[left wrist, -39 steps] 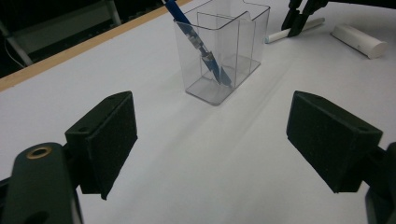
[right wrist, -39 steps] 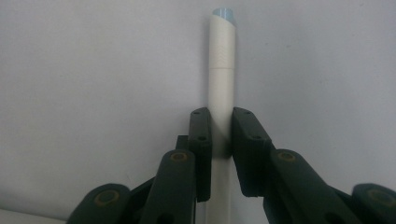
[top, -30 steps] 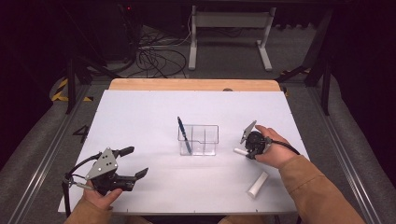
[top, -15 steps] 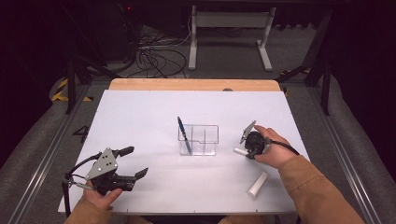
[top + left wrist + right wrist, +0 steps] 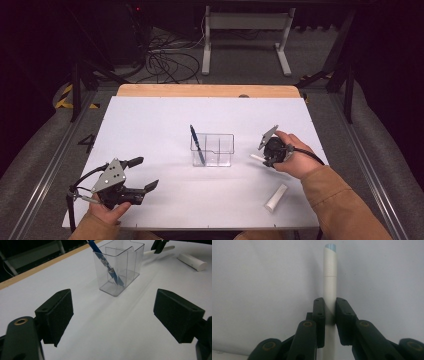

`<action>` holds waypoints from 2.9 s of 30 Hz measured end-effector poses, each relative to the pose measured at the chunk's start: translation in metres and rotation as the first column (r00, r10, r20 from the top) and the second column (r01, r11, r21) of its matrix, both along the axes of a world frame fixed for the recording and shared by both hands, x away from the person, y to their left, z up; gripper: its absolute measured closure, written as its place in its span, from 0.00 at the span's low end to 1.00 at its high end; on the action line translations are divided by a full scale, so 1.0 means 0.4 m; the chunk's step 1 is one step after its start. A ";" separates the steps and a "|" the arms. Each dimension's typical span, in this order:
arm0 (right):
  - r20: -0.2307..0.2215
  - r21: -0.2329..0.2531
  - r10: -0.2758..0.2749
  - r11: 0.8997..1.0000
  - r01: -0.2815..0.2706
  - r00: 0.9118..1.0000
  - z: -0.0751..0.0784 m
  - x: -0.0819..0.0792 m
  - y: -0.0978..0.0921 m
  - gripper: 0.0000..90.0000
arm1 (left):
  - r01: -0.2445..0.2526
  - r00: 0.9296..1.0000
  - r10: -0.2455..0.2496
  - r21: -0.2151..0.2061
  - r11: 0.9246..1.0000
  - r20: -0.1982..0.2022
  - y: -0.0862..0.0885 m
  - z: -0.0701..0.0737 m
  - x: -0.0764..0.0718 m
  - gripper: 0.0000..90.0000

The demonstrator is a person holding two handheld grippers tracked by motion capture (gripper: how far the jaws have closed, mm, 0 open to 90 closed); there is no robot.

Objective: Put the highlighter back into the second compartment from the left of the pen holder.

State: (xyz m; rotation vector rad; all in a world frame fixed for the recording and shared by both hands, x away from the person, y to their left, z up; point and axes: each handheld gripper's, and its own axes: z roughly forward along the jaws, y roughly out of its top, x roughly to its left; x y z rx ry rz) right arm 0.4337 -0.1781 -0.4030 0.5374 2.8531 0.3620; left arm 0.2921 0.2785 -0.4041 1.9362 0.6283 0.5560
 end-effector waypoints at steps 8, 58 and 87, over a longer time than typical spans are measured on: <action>0.008 0.011 -0.005 1.000 0.005 1.000 0.010 -0.001 -0.004 0.88 | -0.001 1.000 0.001 0.000 1.000 -0.002 0.000 0.000 0.001 0.19; 0.271 0.687 -0.198 0.725 -0.045 0.942 0.211 -0.075 0.039 0.88 | -0.002 1.000 0.002 0.001 1.000 -0.003 -0.001 0.000 0.001 0.19; 0.247 0.878 -0.232 0.464 -0.116 0.941 0.198 -0.089 0.145 0.88 | 0.000 1.000 0.000 -0.001 1.000 -0.002 -0.001 -0.001 -0.001 0.19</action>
